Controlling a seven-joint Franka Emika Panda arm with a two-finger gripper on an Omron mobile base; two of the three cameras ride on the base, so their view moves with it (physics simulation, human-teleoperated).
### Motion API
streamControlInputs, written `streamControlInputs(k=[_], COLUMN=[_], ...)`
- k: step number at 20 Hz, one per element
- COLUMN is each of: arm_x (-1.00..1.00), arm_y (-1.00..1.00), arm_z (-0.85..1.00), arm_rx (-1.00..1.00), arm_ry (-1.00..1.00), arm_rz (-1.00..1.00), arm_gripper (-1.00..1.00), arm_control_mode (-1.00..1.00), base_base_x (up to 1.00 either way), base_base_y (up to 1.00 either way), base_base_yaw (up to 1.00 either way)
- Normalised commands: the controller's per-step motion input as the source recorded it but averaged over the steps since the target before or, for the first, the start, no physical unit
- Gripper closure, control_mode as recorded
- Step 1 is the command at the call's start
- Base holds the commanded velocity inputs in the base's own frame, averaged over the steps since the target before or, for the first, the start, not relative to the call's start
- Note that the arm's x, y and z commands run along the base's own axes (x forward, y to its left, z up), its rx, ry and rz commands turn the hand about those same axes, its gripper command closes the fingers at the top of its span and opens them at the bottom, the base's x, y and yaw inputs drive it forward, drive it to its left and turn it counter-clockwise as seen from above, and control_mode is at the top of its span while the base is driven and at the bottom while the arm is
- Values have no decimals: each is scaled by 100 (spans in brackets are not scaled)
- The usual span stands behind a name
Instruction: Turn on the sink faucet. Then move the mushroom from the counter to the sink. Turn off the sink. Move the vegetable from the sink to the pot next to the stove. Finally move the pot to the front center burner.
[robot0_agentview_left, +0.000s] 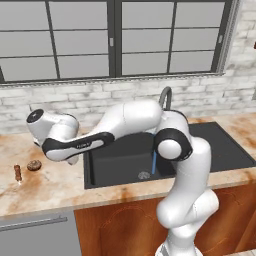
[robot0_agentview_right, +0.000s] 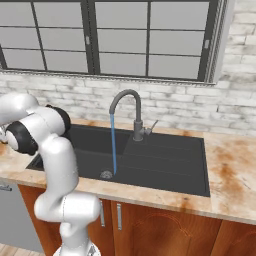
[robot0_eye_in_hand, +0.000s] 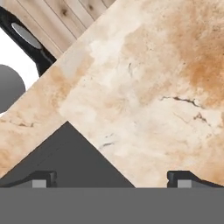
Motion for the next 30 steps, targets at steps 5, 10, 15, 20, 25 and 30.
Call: streamControlInputs(k=[5,10,15,20,25,30], arm_x=[0,1,21,40,43,34], arm_y=[29,16,8,18,40,40], arm_z=[-26,-21,-17,-13,-3,-13], arm_rx=[11,15,16,14,4,0], arm_ry=[-3,-12,-13,-8,0,1], arm_rz=[-49,-48,-44,-35,-20,-6], arm_gripper=[-100,-100,-100,-100,-100,-100], arm_control_mode=[-100,-100,-100,-100,-100,-100], base_base_x=[0,0,0,0,0,0], base_base_y=[0,0,0,0,0,0], base_base_yaw=[0,0,0,0,0,0])
